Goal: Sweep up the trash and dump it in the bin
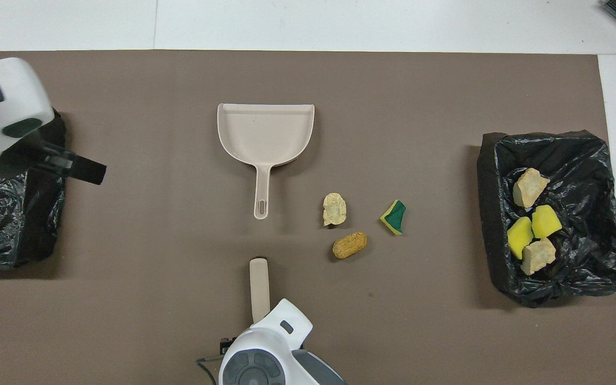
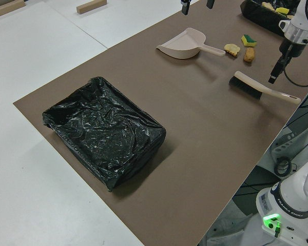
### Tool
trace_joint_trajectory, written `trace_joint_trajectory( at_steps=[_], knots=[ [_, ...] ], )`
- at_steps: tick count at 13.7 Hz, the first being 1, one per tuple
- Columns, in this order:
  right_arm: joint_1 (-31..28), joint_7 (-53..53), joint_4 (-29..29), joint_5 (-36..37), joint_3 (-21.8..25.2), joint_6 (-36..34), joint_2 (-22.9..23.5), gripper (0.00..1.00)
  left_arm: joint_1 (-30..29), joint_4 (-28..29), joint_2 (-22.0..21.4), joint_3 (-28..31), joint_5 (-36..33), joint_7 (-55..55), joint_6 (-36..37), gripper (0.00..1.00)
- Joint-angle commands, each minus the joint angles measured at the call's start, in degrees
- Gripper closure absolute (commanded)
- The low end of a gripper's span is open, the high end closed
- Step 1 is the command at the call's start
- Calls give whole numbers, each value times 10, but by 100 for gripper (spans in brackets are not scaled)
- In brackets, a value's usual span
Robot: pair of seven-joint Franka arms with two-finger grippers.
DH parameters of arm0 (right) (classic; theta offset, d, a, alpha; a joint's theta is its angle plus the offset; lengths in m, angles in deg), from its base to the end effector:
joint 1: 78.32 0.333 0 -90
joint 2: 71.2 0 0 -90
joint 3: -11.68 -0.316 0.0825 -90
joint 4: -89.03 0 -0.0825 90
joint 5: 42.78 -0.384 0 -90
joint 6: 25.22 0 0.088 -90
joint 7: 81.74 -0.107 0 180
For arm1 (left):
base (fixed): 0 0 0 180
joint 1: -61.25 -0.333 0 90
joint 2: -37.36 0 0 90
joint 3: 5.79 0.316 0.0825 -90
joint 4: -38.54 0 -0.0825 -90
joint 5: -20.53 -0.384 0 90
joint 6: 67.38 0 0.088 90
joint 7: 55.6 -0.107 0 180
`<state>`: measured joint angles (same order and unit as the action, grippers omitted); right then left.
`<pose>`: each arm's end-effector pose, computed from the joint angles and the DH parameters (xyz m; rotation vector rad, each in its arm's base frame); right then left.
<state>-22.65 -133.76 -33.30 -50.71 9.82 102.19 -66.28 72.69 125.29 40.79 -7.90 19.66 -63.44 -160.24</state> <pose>0.2936 0.4691 0.3675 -3.0711 -0.0185 0.1392 0.5628 -0.1333 0.6221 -3.0756 0.5813 -0.0742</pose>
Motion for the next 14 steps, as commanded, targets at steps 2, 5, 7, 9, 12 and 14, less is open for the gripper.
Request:
trace_joint_trajectory(
  at_steps=[2,5,7,9,12,14],
  knots=[
    [28,-53,-48,-2,2,56,-7,15,49,-1,61,6,-14,61,-64,0],
    [30,-54,-49,-2,2,57,-6,30,102,-2,120,6,-13,136,-129,0],
    [33,-53,-53,-2,2,53,-8,46,107,-10,166,3,-7,206,-184,0],
    [32,-50,-56,-2,2,53,-8,65,133,-6,180,1,-7,227,-218,0],
    [22,-34,-53,-3,2,45,-3,100,152,38,184,0,-6,244,-246,0],
    [17,-37,-40,-2,4,7,-1,100,160,80,175,0,-6,261,-283,0]
  ],
)
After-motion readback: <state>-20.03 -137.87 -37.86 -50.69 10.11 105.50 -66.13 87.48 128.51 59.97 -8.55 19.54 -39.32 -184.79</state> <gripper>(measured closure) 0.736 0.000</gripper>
